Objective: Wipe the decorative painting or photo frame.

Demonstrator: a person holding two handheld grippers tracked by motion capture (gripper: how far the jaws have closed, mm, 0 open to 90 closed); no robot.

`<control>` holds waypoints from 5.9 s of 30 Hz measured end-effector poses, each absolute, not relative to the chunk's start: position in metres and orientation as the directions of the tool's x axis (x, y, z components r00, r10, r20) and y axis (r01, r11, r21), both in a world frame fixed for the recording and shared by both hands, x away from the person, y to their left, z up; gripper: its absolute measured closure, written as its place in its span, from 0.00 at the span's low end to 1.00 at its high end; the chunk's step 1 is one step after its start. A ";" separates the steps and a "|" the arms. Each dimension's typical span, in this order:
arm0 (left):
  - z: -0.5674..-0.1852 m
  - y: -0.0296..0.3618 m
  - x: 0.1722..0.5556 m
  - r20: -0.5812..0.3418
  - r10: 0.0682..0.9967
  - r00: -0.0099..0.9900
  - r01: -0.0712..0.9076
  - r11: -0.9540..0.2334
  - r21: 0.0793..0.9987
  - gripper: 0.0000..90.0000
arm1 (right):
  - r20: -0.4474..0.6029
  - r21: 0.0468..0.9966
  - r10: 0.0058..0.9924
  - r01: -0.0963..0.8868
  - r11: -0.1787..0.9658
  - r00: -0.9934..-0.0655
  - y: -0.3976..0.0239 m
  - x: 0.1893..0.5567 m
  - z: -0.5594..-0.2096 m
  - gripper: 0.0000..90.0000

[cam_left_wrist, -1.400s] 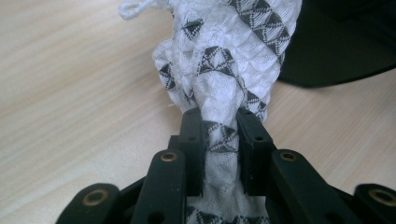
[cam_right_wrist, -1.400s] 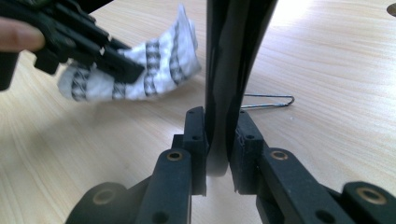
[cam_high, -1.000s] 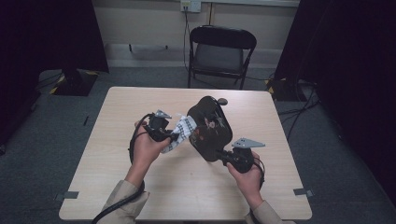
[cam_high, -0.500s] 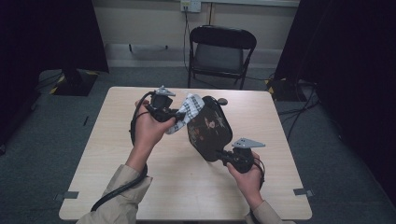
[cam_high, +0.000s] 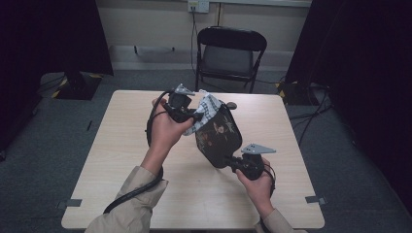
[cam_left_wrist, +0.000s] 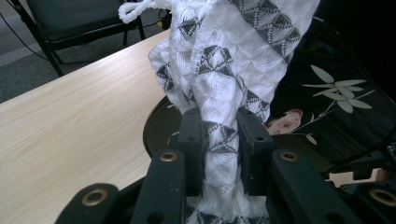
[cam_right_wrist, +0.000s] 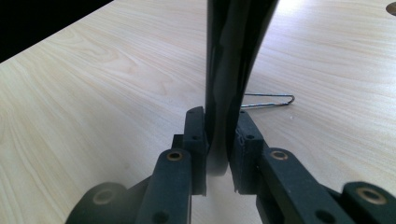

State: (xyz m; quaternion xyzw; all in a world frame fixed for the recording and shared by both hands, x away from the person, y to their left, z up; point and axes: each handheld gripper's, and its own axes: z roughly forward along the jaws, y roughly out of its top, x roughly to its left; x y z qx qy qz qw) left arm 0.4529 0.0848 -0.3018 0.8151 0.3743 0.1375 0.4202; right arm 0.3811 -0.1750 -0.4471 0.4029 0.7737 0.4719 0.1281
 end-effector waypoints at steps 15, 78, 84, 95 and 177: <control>-0.333 0.084 0.450 -0.090 0.724 0.684 0.510 -0.386 0.768 0.82 | 0.186 0.832 0.745 0.506 0.228 -0.641 -0.175 0.381 -0.447 0.88; -0.440 0.086 0.433 -0.129 0.734 0.666 0.609 -0.436 0.662 0.82 | 0.188 0.833 0.745 0.506 0.225 -0.640 -0.175 0.381 -0.447 0.88; -0.449 0.085 0.431 -0.126 0.731 0.671 0.614 -0.452 0.647 0.82 | 0.189 0.833 0.746 0.507 0.223 -0.639 -0.175 0.381 -0.447 0.88; -0.464 0.083 0.426 -0.139 0.730 0.670 0.635 -0.466 0.616 0.82 | 0.191 0.834 0.745 0.506 0.221 -0.640 -0.175 0.381 -0.447 0.88; -0.374 0.077 0.441 -0.091 0.724 0.684 0.541 -0.419 0.729 0.82 | 0.210 0.826 0.756 0.526 0.203 -0.620 -0.170 0.380 -0.446 0.88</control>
